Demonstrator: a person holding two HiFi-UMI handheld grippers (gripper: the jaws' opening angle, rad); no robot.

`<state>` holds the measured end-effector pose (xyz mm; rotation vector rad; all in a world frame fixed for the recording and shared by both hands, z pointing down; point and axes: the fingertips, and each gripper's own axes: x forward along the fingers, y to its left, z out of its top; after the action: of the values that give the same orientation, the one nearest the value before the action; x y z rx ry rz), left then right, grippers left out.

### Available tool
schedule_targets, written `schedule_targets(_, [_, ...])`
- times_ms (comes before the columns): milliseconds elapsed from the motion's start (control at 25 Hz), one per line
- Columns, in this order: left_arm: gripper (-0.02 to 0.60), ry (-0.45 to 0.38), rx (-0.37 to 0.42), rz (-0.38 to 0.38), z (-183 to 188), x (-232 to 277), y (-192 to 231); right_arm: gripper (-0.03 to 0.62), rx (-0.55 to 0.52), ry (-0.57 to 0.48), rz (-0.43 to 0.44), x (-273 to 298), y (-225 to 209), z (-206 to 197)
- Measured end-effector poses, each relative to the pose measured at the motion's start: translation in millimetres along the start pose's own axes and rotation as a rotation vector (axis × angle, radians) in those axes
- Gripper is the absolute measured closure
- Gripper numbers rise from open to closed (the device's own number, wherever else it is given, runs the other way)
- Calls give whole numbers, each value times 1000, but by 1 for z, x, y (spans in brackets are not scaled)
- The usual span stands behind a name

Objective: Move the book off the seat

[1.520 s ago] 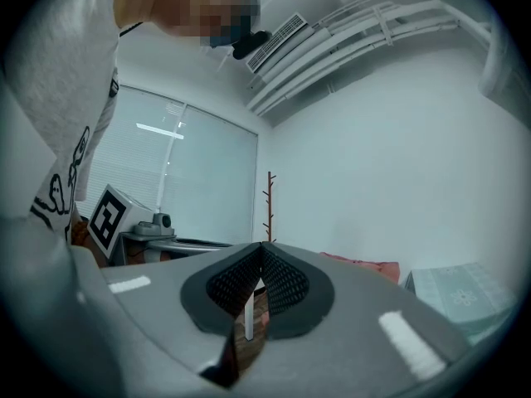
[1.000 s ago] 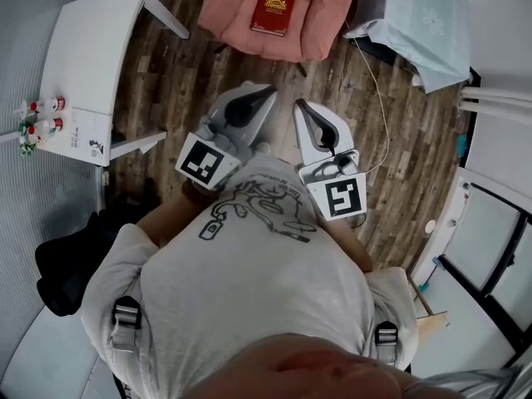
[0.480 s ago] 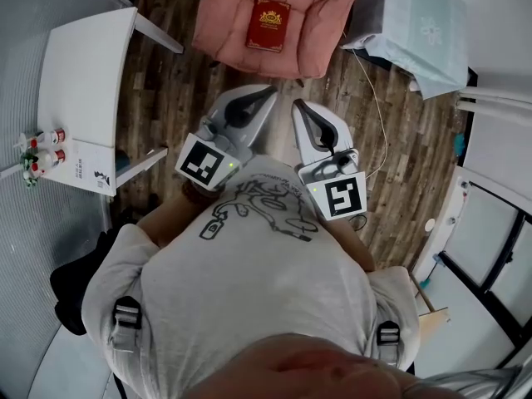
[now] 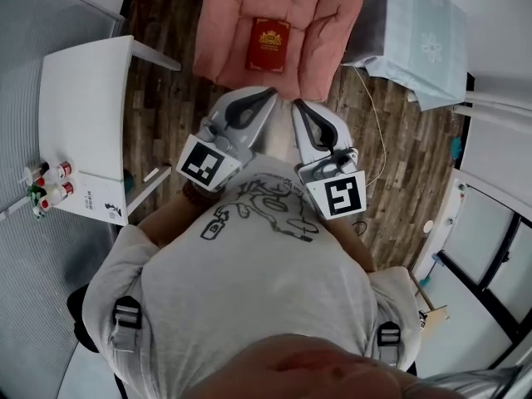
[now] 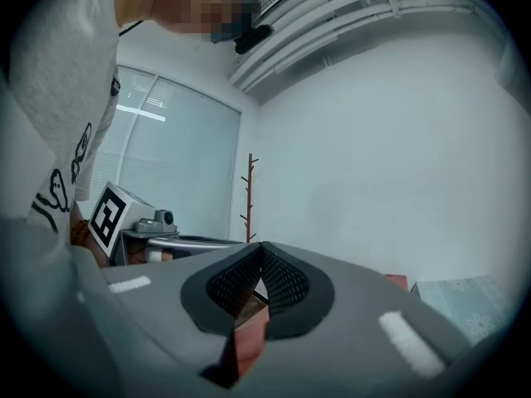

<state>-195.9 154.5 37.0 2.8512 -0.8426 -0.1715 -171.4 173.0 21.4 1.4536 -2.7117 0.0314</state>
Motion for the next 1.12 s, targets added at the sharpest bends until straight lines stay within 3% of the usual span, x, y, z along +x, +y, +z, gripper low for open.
schedule_targets(560, [580, 29, -41, 21, -2, 33, 127, 588, 39, 50, 0, 123, -41, -16])
schedule_targets(1120, [580, 79, -65, 32, -24, 47, 155, 588, 69, 90, 18, 149, -57, -41])
